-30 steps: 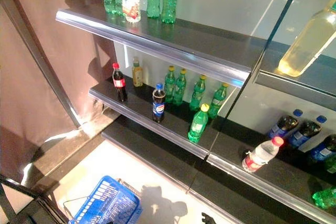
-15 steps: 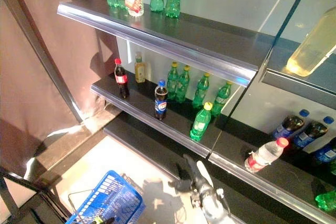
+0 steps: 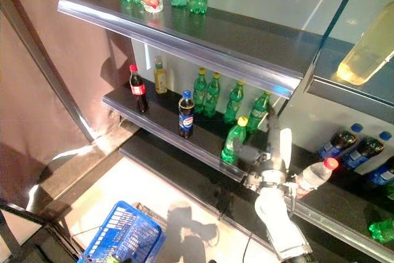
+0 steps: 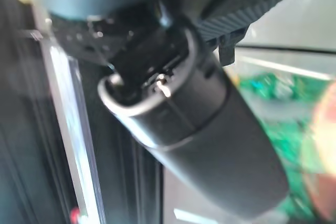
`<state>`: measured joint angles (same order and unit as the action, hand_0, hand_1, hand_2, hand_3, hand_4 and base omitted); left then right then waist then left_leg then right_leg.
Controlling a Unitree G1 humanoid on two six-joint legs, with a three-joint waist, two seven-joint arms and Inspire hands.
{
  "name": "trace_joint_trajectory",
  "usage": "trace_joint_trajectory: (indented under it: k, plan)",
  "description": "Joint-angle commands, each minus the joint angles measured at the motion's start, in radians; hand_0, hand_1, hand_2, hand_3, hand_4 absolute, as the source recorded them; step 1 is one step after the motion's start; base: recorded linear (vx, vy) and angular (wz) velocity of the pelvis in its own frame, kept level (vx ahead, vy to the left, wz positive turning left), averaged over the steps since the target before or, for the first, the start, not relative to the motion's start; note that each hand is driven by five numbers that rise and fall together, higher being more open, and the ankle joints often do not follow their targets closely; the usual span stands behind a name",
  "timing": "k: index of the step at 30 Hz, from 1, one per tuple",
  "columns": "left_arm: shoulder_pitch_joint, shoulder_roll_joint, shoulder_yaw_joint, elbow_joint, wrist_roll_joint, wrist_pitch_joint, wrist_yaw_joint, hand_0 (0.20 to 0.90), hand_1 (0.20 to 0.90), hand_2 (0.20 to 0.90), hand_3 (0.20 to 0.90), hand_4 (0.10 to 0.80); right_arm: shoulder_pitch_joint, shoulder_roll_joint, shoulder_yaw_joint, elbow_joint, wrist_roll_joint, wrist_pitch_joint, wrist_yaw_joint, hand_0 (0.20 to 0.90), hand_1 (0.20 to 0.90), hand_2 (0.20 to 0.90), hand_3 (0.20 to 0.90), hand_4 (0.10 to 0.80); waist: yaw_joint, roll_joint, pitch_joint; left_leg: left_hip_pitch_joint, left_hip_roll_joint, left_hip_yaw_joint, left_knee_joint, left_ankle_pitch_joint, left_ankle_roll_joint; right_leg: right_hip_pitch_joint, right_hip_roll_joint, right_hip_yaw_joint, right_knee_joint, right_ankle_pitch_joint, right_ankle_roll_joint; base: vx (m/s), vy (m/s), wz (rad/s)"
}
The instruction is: Pick up the drink and place into the basket.
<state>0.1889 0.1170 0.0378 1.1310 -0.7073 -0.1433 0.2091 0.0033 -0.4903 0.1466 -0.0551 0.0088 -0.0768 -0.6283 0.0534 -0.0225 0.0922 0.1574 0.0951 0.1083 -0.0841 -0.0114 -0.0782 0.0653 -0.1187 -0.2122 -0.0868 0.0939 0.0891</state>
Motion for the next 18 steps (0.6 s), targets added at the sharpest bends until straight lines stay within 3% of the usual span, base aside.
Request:
trace_joint_trajectory:
  k: [1, 7, 18]
  plan:
    - [-0.037, 0.024, -0.013, 0.006, 0.065, -0.089, -0.02, 0.3, 0.3, 0.3, 0.2, 0.1, -0.157, -0.078, -0.055, -0.084, 0.011, -0.06, -0.114, 0.9, 0.9, 0.9, 0.9, 0.8, 0.018, -0.014, 0.026, -0.063, 0.004, -0.017, 0.151, -0.06, 0.01, 0.04, -0.052, -0.018, 0.133, -0.123, 0.016, 0.016, -0.005, 0.04]
    - [-0.071, 0.036, -0.058, -0.072, 0.05, -0.056, 0.005, 0.3, 0.3, 0.3, 0.2, 0.1, -0.224, -0.056, -0.057, -0.039, 0.005, -0.049, -0.256, 0.9, 0.9, 0.9, 0.9, 0.8, 0.035, -0.006, 0.1, -0.154, -0.006, -0.047, 0.236, -0.069, 0.016, -0.037, -0.058, -0.02, 0.217, -0.141, 0.004, -0.073, -0.006, 0.05]
    - [-0.132, 0.044, -0.146, -0.165, -0.056, -0.075, 0.035, 0.3, 0.3, 0.3, 0.2, 0.1, -0.357, -0.03, 0.027, 0.056, 0.086, -0.036, -0.305, 0.9, 0.9, 0.9, 0.9, 0.8, 0.033, 0.024, 0.218, -0.239, -0.032, -0.068, 0.281, -0.052, 0.021, -0.093, -0.068, -0.008, 0.236, -0.133, -0.002, -0.084, 0.019, 0.04]
